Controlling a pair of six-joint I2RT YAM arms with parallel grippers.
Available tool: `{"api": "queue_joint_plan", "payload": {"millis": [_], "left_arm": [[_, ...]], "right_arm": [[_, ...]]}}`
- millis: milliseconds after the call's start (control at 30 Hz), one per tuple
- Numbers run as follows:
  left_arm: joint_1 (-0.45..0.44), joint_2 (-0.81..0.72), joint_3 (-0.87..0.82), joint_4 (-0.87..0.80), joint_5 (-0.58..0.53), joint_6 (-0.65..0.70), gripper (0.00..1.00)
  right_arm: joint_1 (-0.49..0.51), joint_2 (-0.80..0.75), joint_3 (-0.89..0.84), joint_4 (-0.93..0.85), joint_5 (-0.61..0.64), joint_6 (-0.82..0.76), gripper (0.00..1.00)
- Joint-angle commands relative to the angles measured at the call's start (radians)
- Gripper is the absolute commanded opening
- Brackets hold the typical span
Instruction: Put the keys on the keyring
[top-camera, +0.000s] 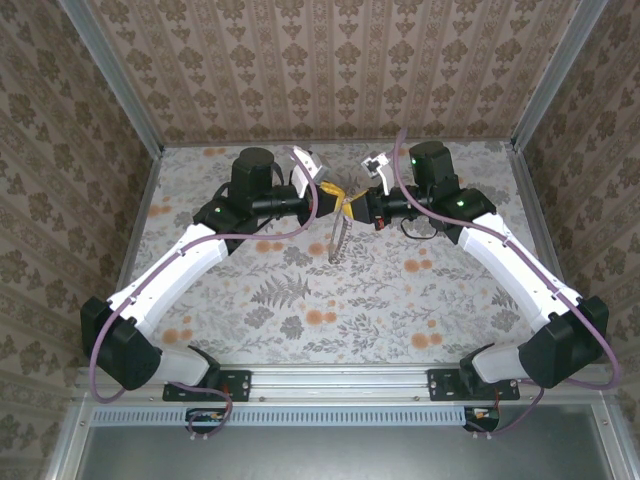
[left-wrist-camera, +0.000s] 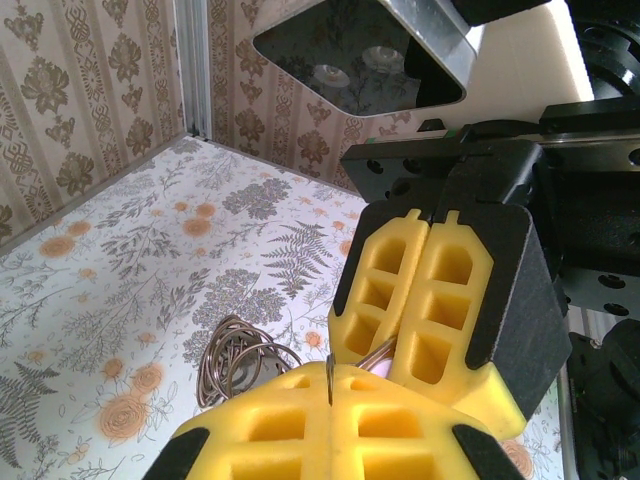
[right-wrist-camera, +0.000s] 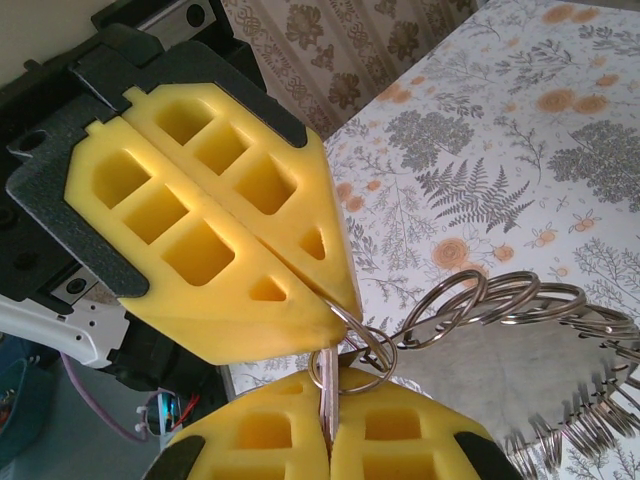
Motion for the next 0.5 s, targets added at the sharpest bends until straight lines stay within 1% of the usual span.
{"api": "queue_joint_plan", "payload": {"millis": [0,100,233,267,367,467], "left_arm": [[-0.012,-0.016,-0.014,-0.005,0.026,-0.023,0.00],[-0.009,-0.020,-0.019,-0.007,0.019,-0.025,0.10],[0.001,-0.036,-0.033,0.003,-0.004,-0.036,0.29],[0.003,-0.040,-0.039,0.009,-0.019,-0.041,0.33],[0.021,-0.062,-0.061,0.033,-0.057,-0.065,0.41],[0.044,-0.088,-0.089,0.067,-0.080,-0.094,0.46]], "right_arm": [[0.023,0.007,0.058,0.083,-0.010,0.008,0.00],[0.023,0.007,0.058,0.085,-0.002,0.011,0.00],[0.023,0.007,0.060,0.089,0.008,0.014,0.00],[0.023,0.033,0.060,0.089,0.009,0.014,0.00],[0.023,0.042,0.060,0.090,0.013,0.018,0.00],[0.023,0.052,0.061,0.089,0.017,0.017,0.00]]}}
